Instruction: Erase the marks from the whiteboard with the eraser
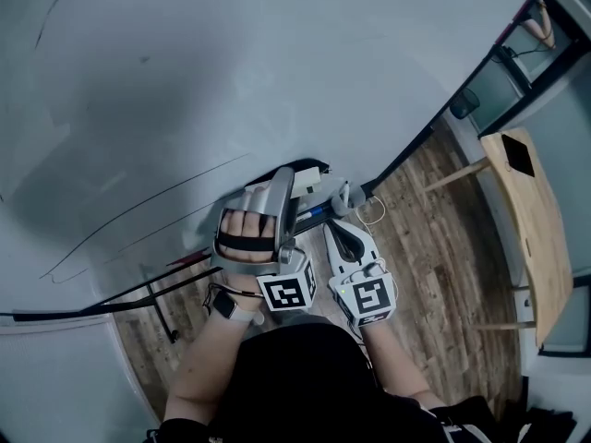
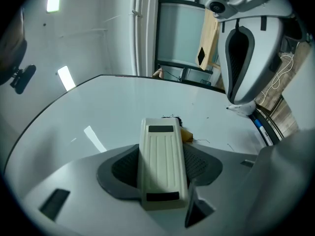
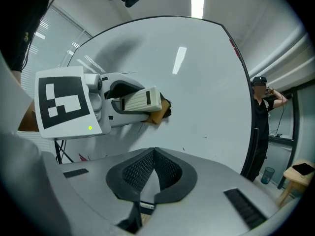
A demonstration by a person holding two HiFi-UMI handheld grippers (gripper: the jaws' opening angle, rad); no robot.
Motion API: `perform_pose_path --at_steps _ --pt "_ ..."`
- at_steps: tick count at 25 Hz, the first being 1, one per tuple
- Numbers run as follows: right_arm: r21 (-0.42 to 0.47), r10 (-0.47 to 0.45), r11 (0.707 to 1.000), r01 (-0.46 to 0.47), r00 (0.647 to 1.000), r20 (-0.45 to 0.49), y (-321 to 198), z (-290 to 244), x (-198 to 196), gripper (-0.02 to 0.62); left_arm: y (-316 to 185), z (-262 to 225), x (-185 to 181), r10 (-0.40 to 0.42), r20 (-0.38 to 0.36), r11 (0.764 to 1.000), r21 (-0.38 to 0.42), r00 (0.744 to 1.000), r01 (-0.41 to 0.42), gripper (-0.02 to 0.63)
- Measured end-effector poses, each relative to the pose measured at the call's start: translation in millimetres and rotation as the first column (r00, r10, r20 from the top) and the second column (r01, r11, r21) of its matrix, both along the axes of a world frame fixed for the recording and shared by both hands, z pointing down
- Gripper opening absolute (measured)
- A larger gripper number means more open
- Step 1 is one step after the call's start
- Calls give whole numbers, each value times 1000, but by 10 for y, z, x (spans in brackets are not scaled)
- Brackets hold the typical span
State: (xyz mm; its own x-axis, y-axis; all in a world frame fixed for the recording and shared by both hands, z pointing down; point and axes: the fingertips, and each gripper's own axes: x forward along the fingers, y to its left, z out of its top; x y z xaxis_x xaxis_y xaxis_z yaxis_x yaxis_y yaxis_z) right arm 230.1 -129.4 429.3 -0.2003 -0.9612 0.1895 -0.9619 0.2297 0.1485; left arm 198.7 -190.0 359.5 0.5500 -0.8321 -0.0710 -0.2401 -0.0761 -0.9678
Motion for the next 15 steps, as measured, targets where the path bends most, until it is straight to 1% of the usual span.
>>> perform_pose_path --at_steps 4,8,10,15 --pt "-4 -27 1000 27 1000 -14 -79 83 -406 28 2 173 -413 -4 -13 1000 -16 1000 3 262" --pt "-6 -70 998 70 997 -24 -191 175 -982 28 -5 331 -990 -19 -29 1000 -21 999 18 262" --pt "-9 -91 996 91 996 -21 -223 129 -1059 28 10 291 -1082 -30 -25 999 -19 999 30 262" --pt "-2 -155 988 155 988 -8 -295 -17 -1050 28 39 152 -1078 -54 -7 998 -15 998 54 262"
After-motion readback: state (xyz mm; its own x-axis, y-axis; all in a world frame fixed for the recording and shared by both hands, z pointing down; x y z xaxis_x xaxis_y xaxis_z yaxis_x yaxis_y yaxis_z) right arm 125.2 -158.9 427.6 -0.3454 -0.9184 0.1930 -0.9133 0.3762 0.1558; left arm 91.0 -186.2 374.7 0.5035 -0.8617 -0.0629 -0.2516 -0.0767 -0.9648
